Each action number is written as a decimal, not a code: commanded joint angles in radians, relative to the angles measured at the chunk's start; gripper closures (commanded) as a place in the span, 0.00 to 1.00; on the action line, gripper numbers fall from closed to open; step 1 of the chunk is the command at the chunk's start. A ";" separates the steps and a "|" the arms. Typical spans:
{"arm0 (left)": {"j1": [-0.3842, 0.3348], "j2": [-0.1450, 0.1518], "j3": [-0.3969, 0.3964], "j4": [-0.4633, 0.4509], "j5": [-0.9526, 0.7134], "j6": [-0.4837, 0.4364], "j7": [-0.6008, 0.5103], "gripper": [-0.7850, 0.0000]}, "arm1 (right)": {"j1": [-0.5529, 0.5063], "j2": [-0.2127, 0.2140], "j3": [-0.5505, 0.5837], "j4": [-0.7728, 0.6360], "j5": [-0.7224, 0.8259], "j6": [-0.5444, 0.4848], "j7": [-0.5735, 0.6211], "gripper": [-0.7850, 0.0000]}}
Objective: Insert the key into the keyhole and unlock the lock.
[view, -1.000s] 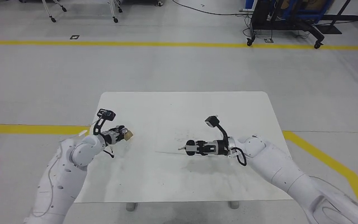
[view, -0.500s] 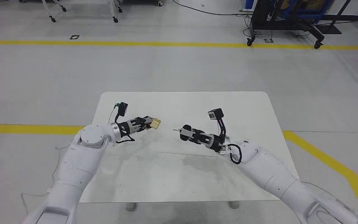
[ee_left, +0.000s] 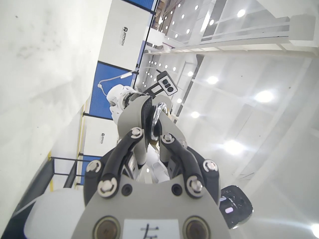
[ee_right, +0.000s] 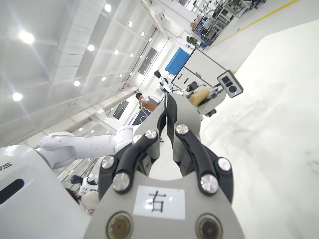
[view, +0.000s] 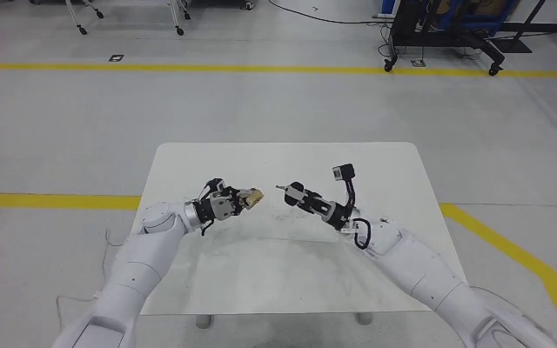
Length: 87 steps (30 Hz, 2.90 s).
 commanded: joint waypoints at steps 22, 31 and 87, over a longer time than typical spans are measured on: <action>-0.173 -0.065 0.083 0.198 -0.022 0.053 -0.082 1.00 | -0.046 -0.047 0.022 -0.078 -0.258 0.099 -0.198 1.00; -0.153 -0.068 0.075 0.142 -0.006 0.049 0.092 1.00 | -0.071 -0.045 0.058 -0.108 -0.213 0.131 -0.207 1.00; 0.083 -0.054 -0.014 -0.370 0.232 -0.036 0.561 1.00 | -0.371 -0.132 0.108 -0.414 -0.437 0.698 -0.733 1.00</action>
